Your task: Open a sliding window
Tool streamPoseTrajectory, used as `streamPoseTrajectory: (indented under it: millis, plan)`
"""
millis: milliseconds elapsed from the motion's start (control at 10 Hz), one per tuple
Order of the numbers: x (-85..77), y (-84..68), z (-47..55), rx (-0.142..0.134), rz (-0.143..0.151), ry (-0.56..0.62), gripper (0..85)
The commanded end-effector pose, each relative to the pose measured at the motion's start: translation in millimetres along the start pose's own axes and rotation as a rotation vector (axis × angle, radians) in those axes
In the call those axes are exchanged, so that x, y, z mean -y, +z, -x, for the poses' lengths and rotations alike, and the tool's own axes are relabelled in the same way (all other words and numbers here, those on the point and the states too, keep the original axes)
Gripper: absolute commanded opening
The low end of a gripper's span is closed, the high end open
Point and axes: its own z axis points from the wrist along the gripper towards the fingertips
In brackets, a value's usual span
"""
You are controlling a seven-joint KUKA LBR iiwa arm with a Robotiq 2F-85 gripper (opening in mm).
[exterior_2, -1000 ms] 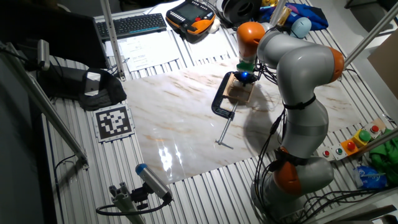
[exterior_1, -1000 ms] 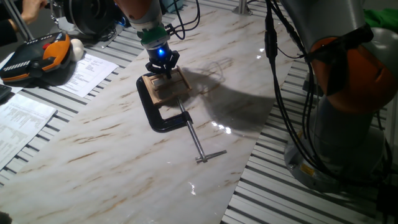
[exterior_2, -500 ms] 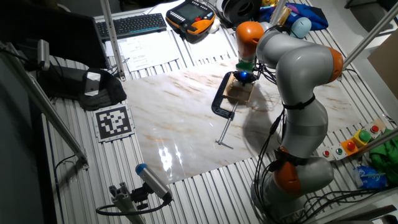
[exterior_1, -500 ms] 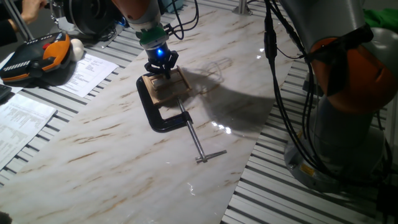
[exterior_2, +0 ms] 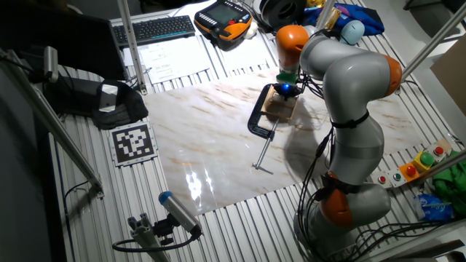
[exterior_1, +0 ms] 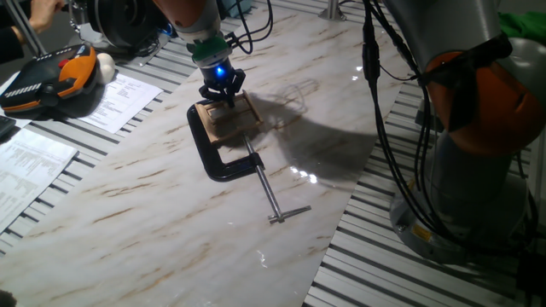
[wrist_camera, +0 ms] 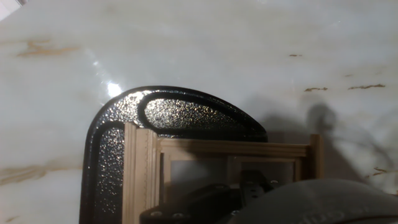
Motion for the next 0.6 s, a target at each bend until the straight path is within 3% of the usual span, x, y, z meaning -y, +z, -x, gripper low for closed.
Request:
streamPoseTrajectory:
  millis: [0,500]
  plan:
    - [-0.4,1.3,-0.2,-0.001,0.001,-0.001,0.0]
    - [0.0,0.0,-0.2,-0.001,0.001,-0.001,0.0]
